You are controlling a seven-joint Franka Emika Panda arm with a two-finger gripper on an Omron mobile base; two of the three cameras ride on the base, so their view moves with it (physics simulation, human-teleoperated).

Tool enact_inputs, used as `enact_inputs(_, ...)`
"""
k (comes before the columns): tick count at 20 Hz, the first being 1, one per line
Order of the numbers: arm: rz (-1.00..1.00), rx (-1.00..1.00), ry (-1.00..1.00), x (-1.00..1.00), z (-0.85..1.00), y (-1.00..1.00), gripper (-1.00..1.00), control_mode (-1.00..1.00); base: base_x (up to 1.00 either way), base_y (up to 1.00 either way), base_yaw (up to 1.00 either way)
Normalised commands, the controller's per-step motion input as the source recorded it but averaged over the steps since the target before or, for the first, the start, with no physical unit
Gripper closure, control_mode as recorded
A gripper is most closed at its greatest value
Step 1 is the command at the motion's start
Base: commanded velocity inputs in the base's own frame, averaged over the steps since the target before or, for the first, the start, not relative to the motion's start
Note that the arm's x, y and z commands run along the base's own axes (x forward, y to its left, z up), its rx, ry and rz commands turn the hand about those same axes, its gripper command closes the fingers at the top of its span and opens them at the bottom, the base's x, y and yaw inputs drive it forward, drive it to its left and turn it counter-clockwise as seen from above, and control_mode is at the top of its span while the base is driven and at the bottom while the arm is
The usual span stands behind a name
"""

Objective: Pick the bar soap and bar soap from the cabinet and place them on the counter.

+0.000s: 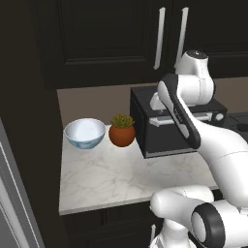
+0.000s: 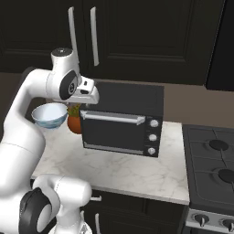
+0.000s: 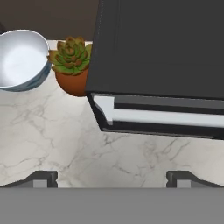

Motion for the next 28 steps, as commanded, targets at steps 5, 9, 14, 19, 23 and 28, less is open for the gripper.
enact_inputs(5, 0.00, 0.00, -0.03, -0.03, 0.00, 0.00, -1.00, -1.00, 0.00, 0.00, 0.00)
enact_inputs(9, 0.00, 0.00, -0.05, -0.05, 0.00, -0.01, -1.00, -1.00, 0.00, 0.00, 0.00)
enact_inputs(14, 0.00, 0.00, -0.08, -0.09, 0.01, -0.09, -1.00, -1.00, 0.00, 0.00, 0.00)
enact_inputs(19, 0.00, 0.00, -0.08, -0.09, 0.01, -0.08, -1.00, -1.00, 0.00, 0.00, 0.00)
enact_inputs(23, 0.00, 0.01, -0.09, -0.11, 0.07, -0.07, -1.00, -1.00, 0.00, 0.00, 0.00)
enact_inputs(28, 0.00, 0.01, -0.13, -0.18, 0.16, -0.14, -1.00, -1.00, 0.00, 0.00, 0.00)
